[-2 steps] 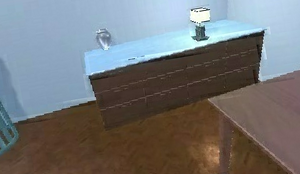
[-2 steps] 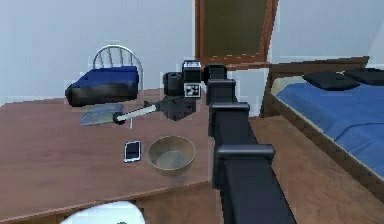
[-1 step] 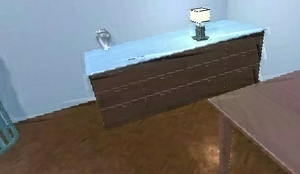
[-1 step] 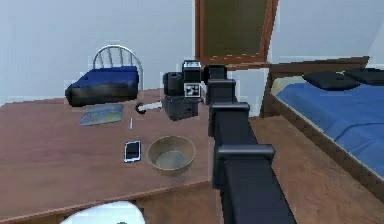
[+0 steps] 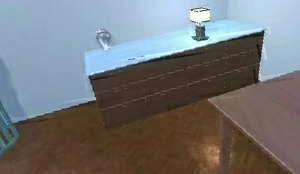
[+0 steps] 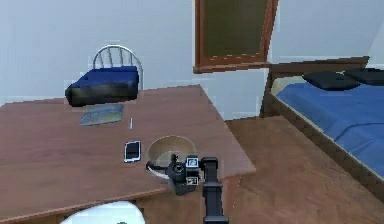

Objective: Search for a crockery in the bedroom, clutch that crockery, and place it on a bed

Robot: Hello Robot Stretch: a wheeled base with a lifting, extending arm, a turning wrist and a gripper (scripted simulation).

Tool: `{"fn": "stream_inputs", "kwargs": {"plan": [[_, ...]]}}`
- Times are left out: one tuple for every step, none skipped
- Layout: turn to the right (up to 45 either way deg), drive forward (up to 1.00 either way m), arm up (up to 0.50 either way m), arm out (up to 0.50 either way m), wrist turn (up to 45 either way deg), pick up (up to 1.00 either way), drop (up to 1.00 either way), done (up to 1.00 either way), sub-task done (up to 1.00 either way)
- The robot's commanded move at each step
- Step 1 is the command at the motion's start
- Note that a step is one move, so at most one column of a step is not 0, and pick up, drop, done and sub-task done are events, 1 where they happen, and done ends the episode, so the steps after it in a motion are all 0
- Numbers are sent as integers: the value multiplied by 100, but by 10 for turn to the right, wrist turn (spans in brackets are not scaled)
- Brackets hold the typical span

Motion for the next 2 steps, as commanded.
{"fn": "stream_inputs", "kwargs": {"plan": [[0, 0, 0, 0, 0, 100, 0, 0, 0], [0, 0, 10, 0, 0, 0, 0, 0, 0]]}}
